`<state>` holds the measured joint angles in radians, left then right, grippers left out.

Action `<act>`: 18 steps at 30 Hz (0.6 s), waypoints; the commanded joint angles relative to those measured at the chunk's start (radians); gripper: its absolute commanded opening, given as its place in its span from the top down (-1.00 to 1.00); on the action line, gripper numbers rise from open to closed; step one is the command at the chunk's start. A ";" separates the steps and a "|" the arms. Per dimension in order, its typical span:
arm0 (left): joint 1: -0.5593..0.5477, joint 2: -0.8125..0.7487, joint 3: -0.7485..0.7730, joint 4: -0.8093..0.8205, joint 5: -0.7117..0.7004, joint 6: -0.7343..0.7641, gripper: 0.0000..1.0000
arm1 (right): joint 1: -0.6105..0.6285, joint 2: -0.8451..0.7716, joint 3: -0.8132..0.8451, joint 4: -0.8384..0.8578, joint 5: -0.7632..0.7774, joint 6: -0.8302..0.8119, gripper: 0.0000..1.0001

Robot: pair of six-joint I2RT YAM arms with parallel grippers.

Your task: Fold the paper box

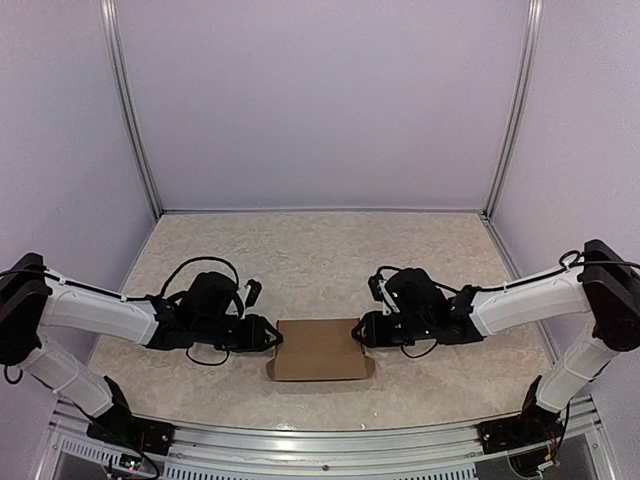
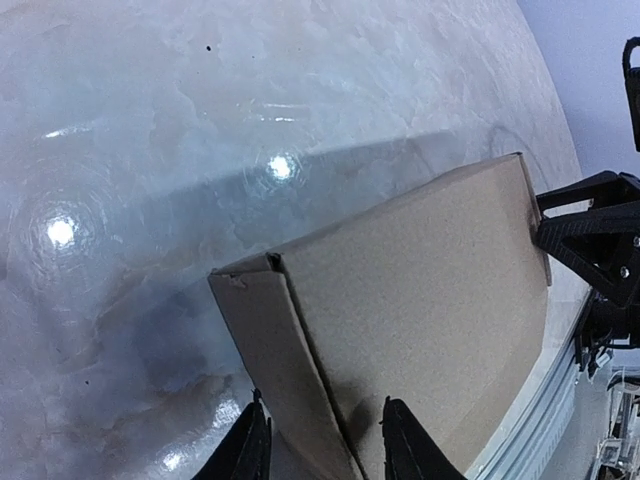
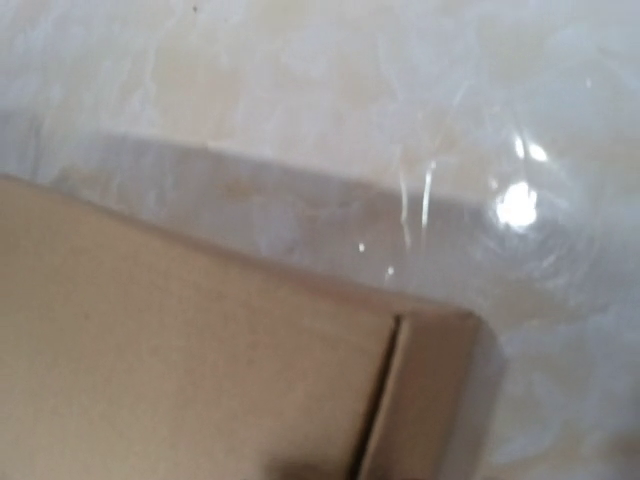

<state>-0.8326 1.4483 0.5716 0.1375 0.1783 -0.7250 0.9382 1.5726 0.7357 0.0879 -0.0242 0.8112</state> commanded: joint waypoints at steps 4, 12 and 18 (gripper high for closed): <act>-0.003 -0.046 -0.025 -0.017 -0.043 -0.028 0.03 | -0.027 -0.004 0.013 -0.012 -0.019 -0.027 0.42; -0.003 -0.020 -0.031 0.042 -0.002 -0.039 -0.31 | -0.029 -0.008 -0.021 0.008 -0.020 -0.009 0.61; -0.003 -0.007 -0.046 0.100 0.031 -0.042 -0.69 | -0.030 -0.022 -0.049 0.010 -0.010 0.001 0.77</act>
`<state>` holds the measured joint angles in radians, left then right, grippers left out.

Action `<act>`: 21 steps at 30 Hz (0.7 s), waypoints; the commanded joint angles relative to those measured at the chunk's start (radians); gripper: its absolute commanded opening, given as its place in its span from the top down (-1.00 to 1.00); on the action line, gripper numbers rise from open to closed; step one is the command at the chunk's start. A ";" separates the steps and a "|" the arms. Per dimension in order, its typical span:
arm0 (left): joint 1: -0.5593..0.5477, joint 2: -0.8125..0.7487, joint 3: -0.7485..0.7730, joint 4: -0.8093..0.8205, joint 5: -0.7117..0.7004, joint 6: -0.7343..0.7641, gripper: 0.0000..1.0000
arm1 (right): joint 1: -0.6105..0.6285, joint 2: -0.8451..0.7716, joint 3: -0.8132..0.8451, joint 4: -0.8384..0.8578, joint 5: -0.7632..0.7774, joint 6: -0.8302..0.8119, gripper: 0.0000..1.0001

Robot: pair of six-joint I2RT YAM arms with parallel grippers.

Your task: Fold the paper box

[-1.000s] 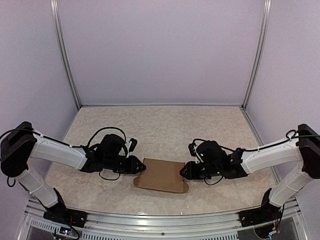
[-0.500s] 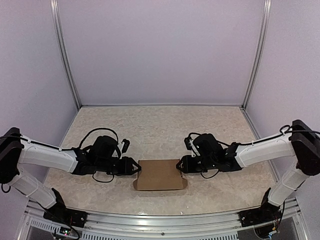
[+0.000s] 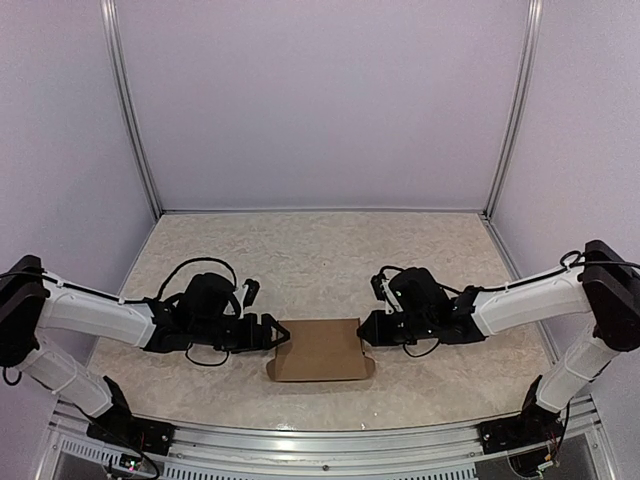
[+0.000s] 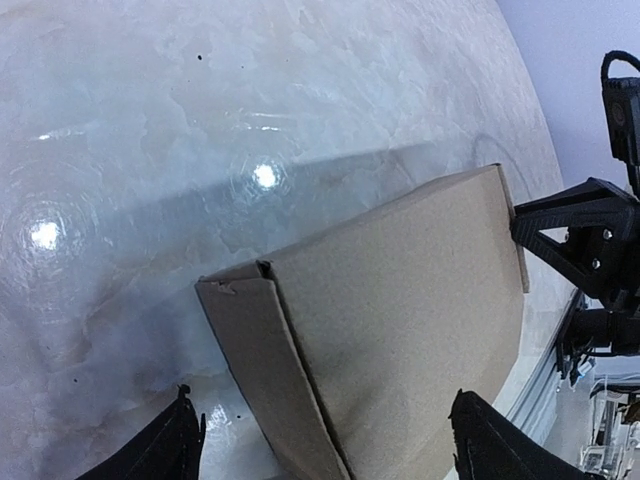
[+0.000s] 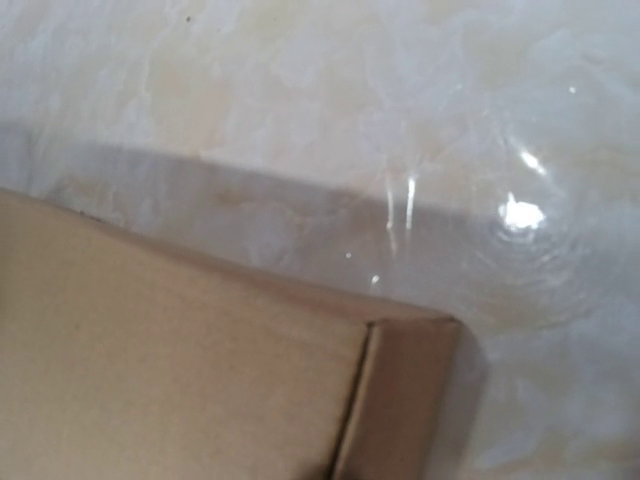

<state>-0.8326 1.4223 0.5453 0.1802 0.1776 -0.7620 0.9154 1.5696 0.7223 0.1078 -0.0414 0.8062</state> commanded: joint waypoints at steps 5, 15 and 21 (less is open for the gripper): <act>-0.002 0.044 -0.033 0.126 0.067 -0.034 -0.82 | -0.010 -0.026 -0.048 -0.010 0.002 0.007 0.93; 0.000 0.108 -0.046 0.271 0.141 -0.133 -0.82 | -0.009 -0.047 -0.080 -0.012 0.013 0.007 1.00; 0.000 0.105 -0.067 0.327 0.172 -0.227 -0.79 | -0.010 -0.070 -0.094 -0.010 0.033 0.017 1.00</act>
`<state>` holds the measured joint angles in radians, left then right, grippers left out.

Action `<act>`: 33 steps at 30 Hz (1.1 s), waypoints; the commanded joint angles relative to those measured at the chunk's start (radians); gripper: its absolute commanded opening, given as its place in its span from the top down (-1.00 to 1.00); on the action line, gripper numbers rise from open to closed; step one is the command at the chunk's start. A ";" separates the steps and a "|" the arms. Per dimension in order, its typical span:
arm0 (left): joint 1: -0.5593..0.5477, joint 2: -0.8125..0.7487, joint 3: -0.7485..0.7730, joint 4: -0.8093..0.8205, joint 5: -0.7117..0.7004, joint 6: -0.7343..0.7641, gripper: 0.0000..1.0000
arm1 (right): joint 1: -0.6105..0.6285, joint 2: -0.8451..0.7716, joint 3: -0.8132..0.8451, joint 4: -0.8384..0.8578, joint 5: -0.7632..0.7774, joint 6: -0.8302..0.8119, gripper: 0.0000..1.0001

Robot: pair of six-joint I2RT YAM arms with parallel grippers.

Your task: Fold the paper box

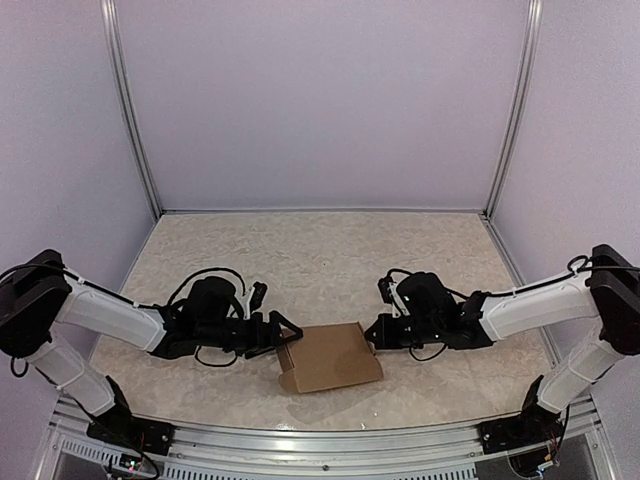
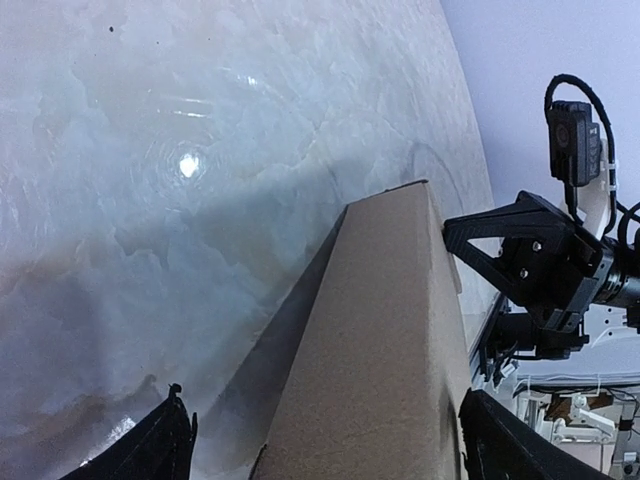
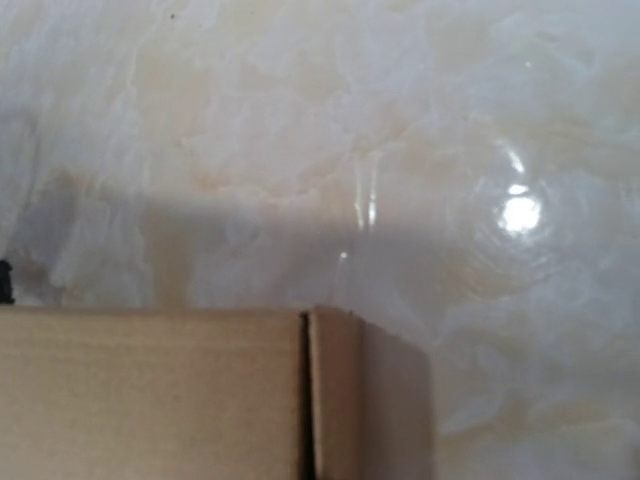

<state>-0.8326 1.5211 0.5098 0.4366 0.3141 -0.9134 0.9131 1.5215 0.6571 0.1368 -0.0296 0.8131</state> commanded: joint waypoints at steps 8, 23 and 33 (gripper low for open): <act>-0.001 -0.023 -0.061 0.126 0.070 -0.171 -0.78 | -0.007 -0.033 -0.040 -0.007 0.038 0.032 1.00; -0.026 0.010 -0.082 0.251 0.136 -0.301 -0.71 | -0.006 -0.032 -0.045 0.024 0.055 0.058 1.00; -0.039 0.037 -0.099 0.302 0.138 -0.358 -0.48 | -0.005 -0.034 -0.053 0.027 0.075 0.064 1.00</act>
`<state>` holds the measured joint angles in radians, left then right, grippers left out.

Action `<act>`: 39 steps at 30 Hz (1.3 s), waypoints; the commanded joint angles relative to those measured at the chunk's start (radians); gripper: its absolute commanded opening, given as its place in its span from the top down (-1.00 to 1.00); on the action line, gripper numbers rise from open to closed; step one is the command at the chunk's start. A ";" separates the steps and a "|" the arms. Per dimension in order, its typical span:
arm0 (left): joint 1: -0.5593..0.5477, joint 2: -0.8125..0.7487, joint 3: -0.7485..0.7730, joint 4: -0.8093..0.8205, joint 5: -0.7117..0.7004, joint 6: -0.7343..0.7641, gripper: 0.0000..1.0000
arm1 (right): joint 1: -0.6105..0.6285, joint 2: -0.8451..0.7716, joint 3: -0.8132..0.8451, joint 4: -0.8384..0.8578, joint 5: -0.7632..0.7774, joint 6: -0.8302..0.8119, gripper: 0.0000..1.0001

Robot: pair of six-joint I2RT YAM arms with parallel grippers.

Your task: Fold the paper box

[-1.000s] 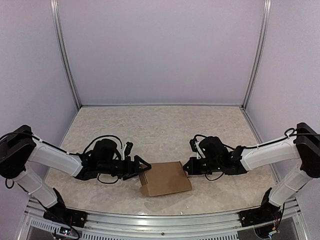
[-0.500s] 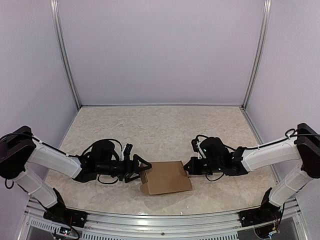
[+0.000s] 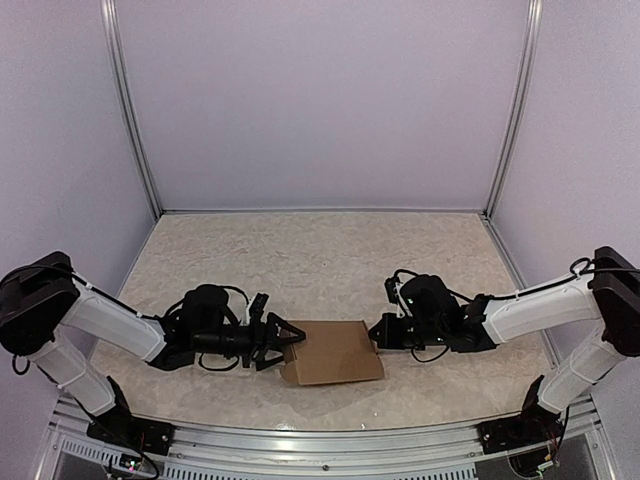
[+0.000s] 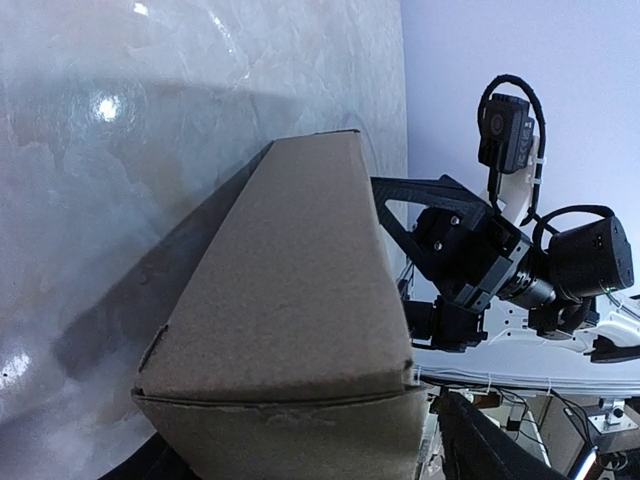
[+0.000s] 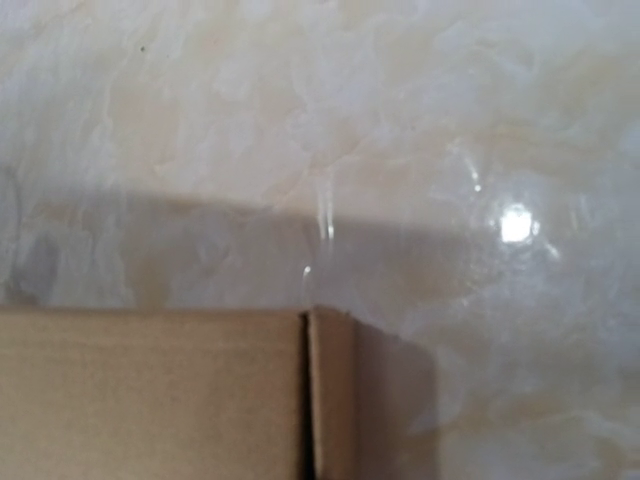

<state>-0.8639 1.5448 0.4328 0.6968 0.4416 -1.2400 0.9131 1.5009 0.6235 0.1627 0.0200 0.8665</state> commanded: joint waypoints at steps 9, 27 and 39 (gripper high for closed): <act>0.000 0.022 -0.025 0.063 0.011 -0.050 -0.03 | -0.004 -0.022 -0.018 0.007 0.018 0.001 1.00; 0.160 -0.118 -0.123 0.110 0.171 -0.059 0.30 | -0.004 -0.270 -0.016 0.029 -0.058 -0.342 -0.31; 0.328 -0.305 -0.169 0.066 0.388 -0.067 0.62 | 0.011 -0.429 -0.041 0.175 -0.233 -0.863 -0.99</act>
<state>-0.5739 1.2934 0.2779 0.7727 0.7193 -1.3052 0.9142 1.1118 0.5964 0.2535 -0.1303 0.2489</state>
